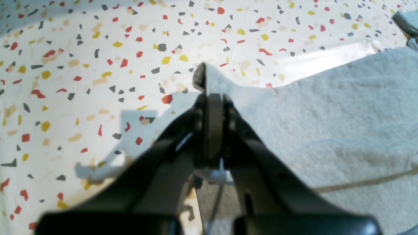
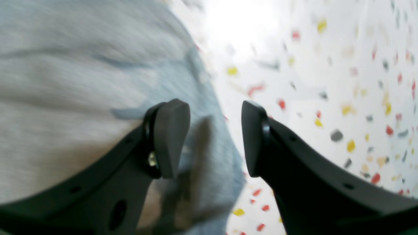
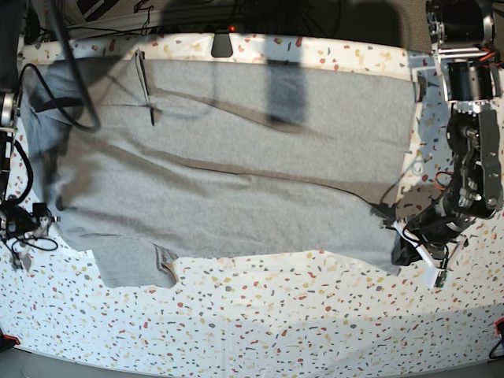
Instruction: Fold the T-shirt properly
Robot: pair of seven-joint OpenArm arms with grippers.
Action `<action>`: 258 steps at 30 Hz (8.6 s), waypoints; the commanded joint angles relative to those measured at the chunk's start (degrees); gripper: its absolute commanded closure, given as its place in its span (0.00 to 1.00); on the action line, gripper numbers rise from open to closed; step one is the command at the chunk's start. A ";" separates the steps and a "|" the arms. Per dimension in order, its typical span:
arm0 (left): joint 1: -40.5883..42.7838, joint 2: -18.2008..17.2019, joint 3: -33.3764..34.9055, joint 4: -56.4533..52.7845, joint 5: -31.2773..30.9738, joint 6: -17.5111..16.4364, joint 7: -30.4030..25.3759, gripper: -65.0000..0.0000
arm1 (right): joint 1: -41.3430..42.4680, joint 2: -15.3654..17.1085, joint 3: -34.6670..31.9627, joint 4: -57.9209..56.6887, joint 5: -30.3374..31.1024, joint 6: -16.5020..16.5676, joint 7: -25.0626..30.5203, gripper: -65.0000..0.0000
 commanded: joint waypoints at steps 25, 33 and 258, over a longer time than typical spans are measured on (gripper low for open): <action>-1.55 -0.70 -0.31 1.18 -4.59 -0.07 -3.58 1.00 | 5.66 -1.64 0.37 -8.74 -9.18 3.41 9.44 0.54; -1.53 -0.70 -0.31 1.18 -4.59 -0.07 -2.99 1.00 | 5.66 -3.26 0.37 -10.86 -13.70 0.57 11.47 0.54; 34.32 7.41 -8.96 21.22 2.58 2.32 -13.55 0.64 | -2.89 0.04 0.39 -16.96 -7.37 6.71 19.26 1.00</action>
